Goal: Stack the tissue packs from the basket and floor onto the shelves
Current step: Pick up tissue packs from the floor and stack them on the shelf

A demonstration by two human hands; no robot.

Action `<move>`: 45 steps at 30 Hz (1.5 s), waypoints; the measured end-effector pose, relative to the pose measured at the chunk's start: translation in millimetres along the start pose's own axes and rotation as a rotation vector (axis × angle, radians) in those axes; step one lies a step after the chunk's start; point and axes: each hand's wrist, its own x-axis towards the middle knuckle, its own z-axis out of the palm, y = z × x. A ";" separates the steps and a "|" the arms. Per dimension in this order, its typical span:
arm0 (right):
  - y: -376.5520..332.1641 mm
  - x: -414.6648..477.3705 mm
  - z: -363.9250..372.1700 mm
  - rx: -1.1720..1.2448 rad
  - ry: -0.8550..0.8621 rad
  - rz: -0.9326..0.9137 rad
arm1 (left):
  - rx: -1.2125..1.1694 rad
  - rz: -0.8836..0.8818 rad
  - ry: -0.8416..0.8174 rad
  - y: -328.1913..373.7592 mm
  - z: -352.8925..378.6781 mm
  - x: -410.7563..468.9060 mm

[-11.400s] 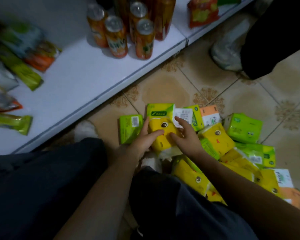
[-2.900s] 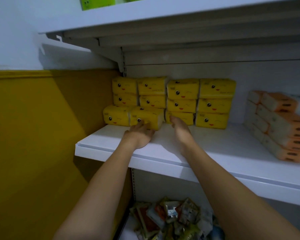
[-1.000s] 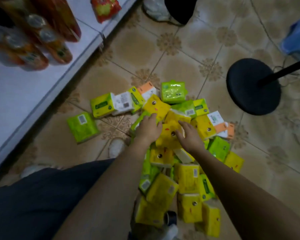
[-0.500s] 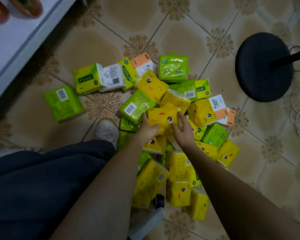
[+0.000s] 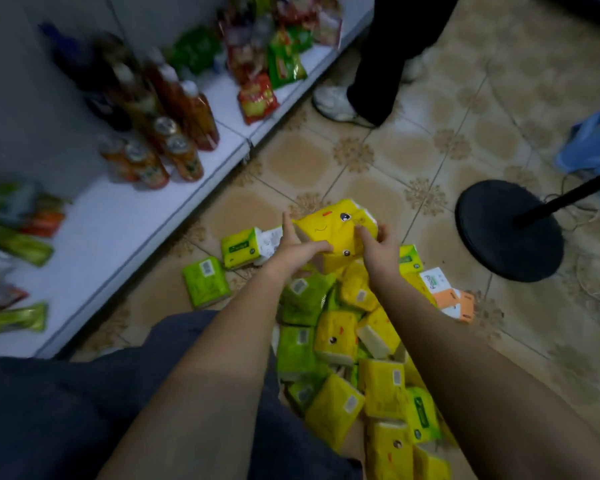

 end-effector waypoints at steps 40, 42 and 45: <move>-283.2 -658.3 354.1 0.106 -1.321 -1.205 | -0.168 0.593 1.753 -44.2 -486.3 -643.6; -292.7 -671.3 382.6 0.129 -1.311 -1.178 | -0.115 0.551 1.800 -48.4 -514.8 -649.2; -306.4 -690.2 424.3 0.132 -1.310 -1.206 | -0.129 0.606 1.814 -49.1 -556.2 -653.0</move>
